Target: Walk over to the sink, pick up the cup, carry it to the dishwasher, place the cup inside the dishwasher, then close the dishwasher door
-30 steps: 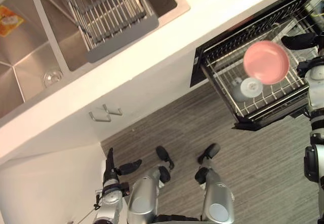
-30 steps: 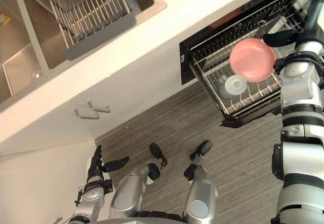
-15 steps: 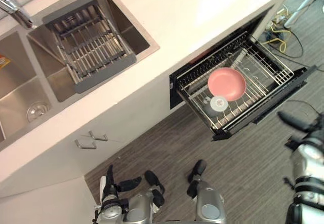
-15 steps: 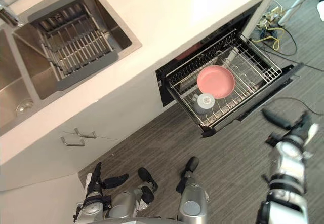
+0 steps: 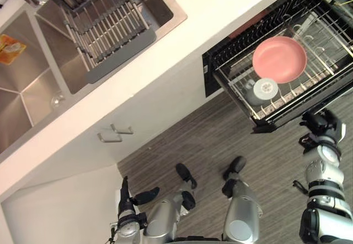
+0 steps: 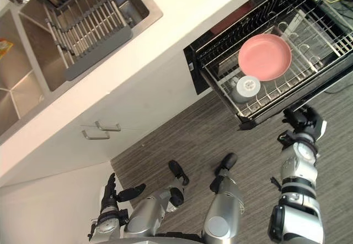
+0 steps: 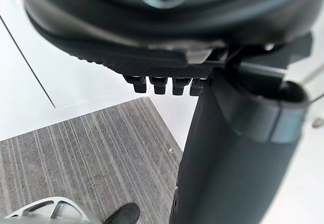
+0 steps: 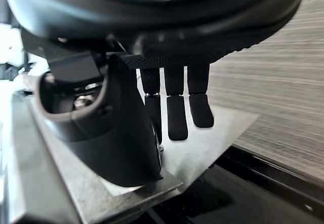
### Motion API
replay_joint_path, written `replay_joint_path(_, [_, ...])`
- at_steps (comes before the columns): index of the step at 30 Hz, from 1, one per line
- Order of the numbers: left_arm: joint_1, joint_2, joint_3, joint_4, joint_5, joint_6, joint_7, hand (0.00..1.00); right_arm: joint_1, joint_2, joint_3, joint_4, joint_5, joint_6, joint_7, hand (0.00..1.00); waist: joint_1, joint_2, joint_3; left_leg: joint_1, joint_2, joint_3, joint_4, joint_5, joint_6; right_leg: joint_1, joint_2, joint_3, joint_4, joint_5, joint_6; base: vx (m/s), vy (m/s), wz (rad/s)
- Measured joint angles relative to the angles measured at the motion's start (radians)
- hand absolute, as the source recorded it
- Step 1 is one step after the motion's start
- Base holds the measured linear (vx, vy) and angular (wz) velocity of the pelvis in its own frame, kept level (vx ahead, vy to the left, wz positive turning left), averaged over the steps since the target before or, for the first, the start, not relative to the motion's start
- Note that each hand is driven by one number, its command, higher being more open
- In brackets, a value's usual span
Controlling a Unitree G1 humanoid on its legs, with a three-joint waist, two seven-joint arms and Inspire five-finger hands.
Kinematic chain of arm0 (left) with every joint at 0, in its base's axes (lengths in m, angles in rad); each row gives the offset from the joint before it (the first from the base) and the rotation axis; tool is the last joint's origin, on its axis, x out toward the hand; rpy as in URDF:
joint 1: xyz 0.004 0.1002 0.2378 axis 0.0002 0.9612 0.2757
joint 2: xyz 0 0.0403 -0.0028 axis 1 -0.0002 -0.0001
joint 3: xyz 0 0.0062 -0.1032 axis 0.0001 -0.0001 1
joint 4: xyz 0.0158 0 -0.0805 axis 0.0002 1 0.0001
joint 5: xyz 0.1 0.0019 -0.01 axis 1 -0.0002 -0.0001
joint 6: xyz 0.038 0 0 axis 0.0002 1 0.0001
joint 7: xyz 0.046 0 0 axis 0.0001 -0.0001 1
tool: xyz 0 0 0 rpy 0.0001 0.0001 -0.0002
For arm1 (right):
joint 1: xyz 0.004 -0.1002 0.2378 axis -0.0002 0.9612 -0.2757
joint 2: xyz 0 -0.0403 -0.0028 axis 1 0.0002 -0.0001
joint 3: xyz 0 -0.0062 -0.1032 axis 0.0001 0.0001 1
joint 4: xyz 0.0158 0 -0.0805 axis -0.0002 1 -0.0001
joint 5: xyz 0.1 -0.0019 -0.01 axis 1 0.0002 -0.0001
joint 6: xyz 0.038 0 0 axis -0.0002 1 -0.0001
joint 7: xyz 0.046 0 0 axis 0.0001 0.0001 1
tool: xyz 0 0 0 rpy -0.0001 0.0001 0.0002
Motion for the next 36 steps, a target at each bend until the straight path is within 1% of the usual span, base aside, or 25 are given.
replay_joint_path(1, [0.000, -0.001, -0.008, 0.002, -0.001, -0.005, -0.001, 1.00, -0.021, -0.011, 0.008, 0.015, -0.017, 0.000, 0.000, 0.00, 0.000, 0.007, 0.000, -0.002, -0.005, -0.008, -0.002, 0.001, 0.000, -0.002, -0.010, -0.007, 0.012, -0.005, 0.000, -0.04, -0.036, 0.46])
replay_joint_path(2, [0.002, -0.007, -0.029, 0.004, -0.006, -0.014, -0.001, 1.00, -0.070, -0.038, 0.036, 0.052, -0.039, 0.000, -0.008, 0.00, 0.001, 0.026, 0.001, -0.006, -0.017, -0.029, -0.006, 0.005, -0.005, -0.003, -0.032, -0.020, 0.036, -0.016, 0.005, -0.03, -0.026, 0.39])
replay_joint_path(3, [0.003, -0.011, -0.037, 0.004, -0.010, -0.017, -0.001, 1.00, -0.099, -0.052, 0.051, 0.072, -0.054, 0.001, -0.015, 0.00, 0.002, 0.037, 0.002, -0.008, -0.024, -0.042, -0.011, 0.007, -0.008, -0.003, -0.043, -0.027, 0.049, -0.022, 0.007, -0.04, -0.025, 0.50])
replay_joint_path(4, [0.007, -0.023, -0.048, 0.005, -0.017, -0.023, -0.001, 1.00, -0.154, -0.083, 0.081, 0.097, -0.074, 0.000, -0.028, 0.00, 0.008, 0.063, 0.001, -0.010, -0.037, -0.061, -0.016, 0.012, -0.013, -0.004, -0.066, -0.040, 0.073, -0.032, 0.010, -0.04, -0.018, 0.46])
replay_joint_path(5, [0.015, -0.034, -0.048, 0.006, -0.018, -0.032, -0.001, 1.00, -0.213, -0.114, 0.119, 0.134, -0.099, 0.007, -0.032, 0.00, 0.021, 0.082, -0.013, -0.023, -0.050, -0.084, -0.019, 0.017, -0.021, -0.016, -0.090, -0.048, 0.102, -0.043, 0.009, -0.03, -0.014, 0.47])
replay_joint_path(6, [0.018, -0.037, -0.050, 0.006, -0.019, -0.036, 0.000, 1.00, -0.240, -0.128, 0.141, 0.152, -0.111, 0.013, -0.032, 0.00, 0.028, 0.090, -0.019, -0.027, -0.056, -0.101, -0.020, 0.022, -0.026, -0.019, -0.101, -0.056, 0.117, -0.050, 0.010, -0.01, -0.011, 0.53])
replay_joint_path(7, [0.025, -0.037, -0.058, 0.004, -0.021, -0.043, 0.000, 1.00, -0.284, -0.151, 0.186, 0.182, -0.134, 0.027, -0.033, 0.00, 0.042, 0.102, -0.028, -0.027, -0.066, -0.124, -0.030, 0.034, -0.032, -0.017, -0.125, -0.075, 0.150, -0.070, 0.007, 0.01, -0.012, 0.63])
replay_joint_path(10, [0.028, -0.035, -0.079, -0.002, -0.038, -0.060, 0.000, 1.00, -0.395, -0.201, 0.271, 0.259, -0.191, 0.060, -0.034, 0.00, 0.071, 0.112, -0.035, -0.027, -0.087, -0.181, -0.034, 0.064, -0.025, -0.006, -0.193, -0.124, 0.255, -0.131, 0.001, 0.00, -0.023, 0.67])
replay_joint_path(11, [0.029, -0.035, -0.091, -0.004, -0.036, -0.067, -0.001, 1.00, -0.437, -0.218, 0.278, 0.297, -0.191, 0.071, -0.038, 0.00, 0.083, 0.119, -0.041, -0.027, -0.095, -0.202, -0.034, 0.073, -0.017, 0.001, -0.216, -0.142, 0.288, -0.153, 0.003, 0.00, -0.023, 0.61])
replay_joint_path(12, [0.032, -0.035, -0.098, -0.005, -0.036, -0.070, -0.001, 1.00, -0.452, -0.224, 0.280, 0.308, -0.191, 0.076, -0.038, 0.00, 0.085, 0.123, -0.044, -0.027, -0.098, -0.212, -0.034, 0.076, -0.016, 0.008, -0.226, -0.152, 0.302, -0.163, 0.004, 0.00, -0.017, 0.50])
replay_joint_path(13, [0.039, -0.035, -0.106, -0.009, -0.036, -0.077, -0.001, 1.00, -0.465, -0.232, 0.282, 0.313, -0.190, 0.077, -0.037, 1.00, 0.090, 0.129, -0.048, -0.024, -0.102, -0.224, -0.034, 0.081, -0.014, 0.018, -0.238, -0.165, 0.320, -0.177, 0.007, 0.03, -0.022, 0.42])
replay_joint_path(15, [0.060, -0.035, -0.124, -0.019, -0.035, -0.086, -0.003, 1.00, -0.486, -0.231, 0.326, 0.313, -0.192, 0.076, 0.009, 1.00, 0.094, 0.143, -0.060, -0.005, -0.104, -0.242, -0.034, 0.087, -0.009, 0.046, -0.252, -0.184, 0.347, -0.202, 0.014, 0.03, -0.026, 0.27])
replay_joint_path(16, [0.063, -0.035, -0.126, -0.019, -0.035, -0.088, -0.003, 1.00, -0.488, -0.224, 0.326, 0.326, -0.193, 0.077, 0.000, 1.00, 0.094, 0.145, -0.061, 0.003, -0.104, -0.246, -0.034, 0.087, -0.009, 0.056, -0.255, -0.188, 0.353, -0.209, 0.017, 0.03, -0.025, 0.09])
replay_joint_path(19, [0.072, -0.034, -0.140, -0.016, -0.036, -0.099, -0.010, 1.00, -0.485, -0.223, 0.331, 0.356, -0.178, 0.077, 0.031, 1.00, 0.089, 0.154, -0.068, 0.015, -0.101, -0.260, -0.034, 0.087, -0.010, 0.076, -0.256, -0.200, 0.367, -0.231, 0.020, 0.03, -0.039, 0.08])
replay_joint_path(22, [0.071, -0.035, -0.140, -0.013, -0.051, -0.099, -0.043, 1.00, -0.474, -0.221, 0.307, 0.378, -0.075, 0.076, 0.083, 1.00, 0.089, 0.153, -0.067, 0.020, -0.090, -0.263, -0.034, 0.086, -0.010, 0.088, -0.250, -0.210, 0.372, -0.242, 0.019, 0.01, -0.031, 0.05])
replay_joint_path(25, [0.061, -0.037, -0.124, 0.011, -0.107, -0.098, -0.119, 1.00, -0.415, -0.186, 0.235, 0.370, 0.030, 0.045, 0.166, 1.00, 0.092, 0.144, -0.061, 0.032, -0.072, -0.263, -0.035, 0.083, -0.014, 0.109, -0.223, -0.219, 0.355, -0.244, 0.018, 0.02, -0.045, -0.04])
replay_joint_path(27, [0.040, -0.040, -0.094, 0.054, -0.182, -0.101, -0.183, 1.00, -0.278, -0.111, 0.147, 0.312, 0.190, 0.004, 0.266, 1.00, 0.095, 0.133, -0.052, 0.059, -0.046, -0.259, -0.039, 0.072, -0.027, 0.146, -0.182, -0.226, 0.318, -0.243, 0.020, 0.03, -0.061, -0.14])
replay_joint_path(28, [0.036, -0.041, -0.082, 0.065, -0.203, -0.102, -0.200, 1.00, -0.238, -0.085, 0.134, 0.292, 0.222, -0.009, 0.294, 1.00, 0.094, 0.128, -0.048, 0.066, -0.040, -0.257, -0.039, 0.069, -0.028, 0.154, -0.171, -0.227, 0.308, -0.242, 0.020, 0.05, -0.069, -0.21])
replay_joint_path(30, [0.015, -0.041, -0.021, 0.102, -0.259, -0.093, -0.235, 1.00, -0.064, 0.029, 0.090, 0.223, 0.310, -0.065, 0.383, 1.00, 0.084, 0.096, -0.027, 0.092, -0.016, -0.242, -0.039, 0.056, -0.037, 0.182, -0.134, -0.225, 0.275, -0.239, 0.023, 0.08, -0.074, -0.21])
replay_joint_path(31, [0.011, -0.040, -0.004, 0.111, -0.267, -0.089, -0.239, 1.00, -0.022, 0.062, 0.078, 0.216, 0.317, -0.071, 0.397, 1.00, 0.080, 0.085, -0.023, 0.096, -0.011, -0.240, -0.039, 0.054, -0.039, 0.188, -0.125, -0.226, 0.268, -0.238, 0.025, 0.11, -0.078, -0.14])
replay_joint_path(32, [0.006, -0.038, 0.030, 0.125, -0.278, -0.078, -0.245, 1.00, 0.059, 0.120, 0.058, 0.216, 0.336, -0.085, 0.413, 1.00, 0.074, 0.062, -0.022, 0.107, -0.003, -0.238, -0.040, 0.047, -0.046, 0.203, -0.110, -0.227, 0.250, -0.234, 0.030, 0.09, -0.061, -0.09])
replay_joint_path(33, [0.005, -0.035, 0.047, 0.131, -0.280, -0.075, -0.245, 1.00, 0.101, 0.150, 0.042, 0.217, 0.335, -0.089, 0.420, 1.00, 0.073, 0.047, -0.022, 0.115, 0.001, -0.236, -0.040, 0.043, -0.050, 0.212, -0.102, -0.228, 0.242, -0.232, 0.032, 0.14, -0.075, -0.10])
replay_joint_path(34, [0.005, -0.028, 0.075, 0.145, -0.282, -0.070, -0.245, 1.00, 0.184, 0.210, 0.003, 0.237, 0.334, -0.097, 0.427, 1.00, 0.070, 0.015, -0.034, 0.129, 0.009, -0.233, -0.040, 0.033, -0.058, 0.233, -0.086, -0.230, 0.224, -0.227, 0.038, 0.21, -0.075, -0.09])
replay_joint_path(35, [0.006, -0.012, 0.094, 0.161, -0.283, -0.057, -0.245, 1.00, 0.269, 0.268, -0.044, 0.266, 0.330, -0.103, 0.443, 1.00, 0.069, -0.023, -0.052, 0.151, 0.010, -0.230, -0.039, 0.023, -0.071, 0.258, -0.081, -0.233, 0.207, -0.224, 0.039, 0.18, -0.062, -0.06])
replay_joint_path(36, [0.007, -0.003, 0.101, 0.170, -0.283, -0.049, -0.245, 1.00, 0.312, 0.294, -0.065, 0.281, 0.323, -0.108, 0.450, 1.00, 0.067, -0.041, -0.062, 0.166, 0.011, -0.229, -0.039, 0.019, -0.077, 0.274, -0.079, -0.234, 0.204, -0.222, 0.042, 0.24, -0.053, -0.04])
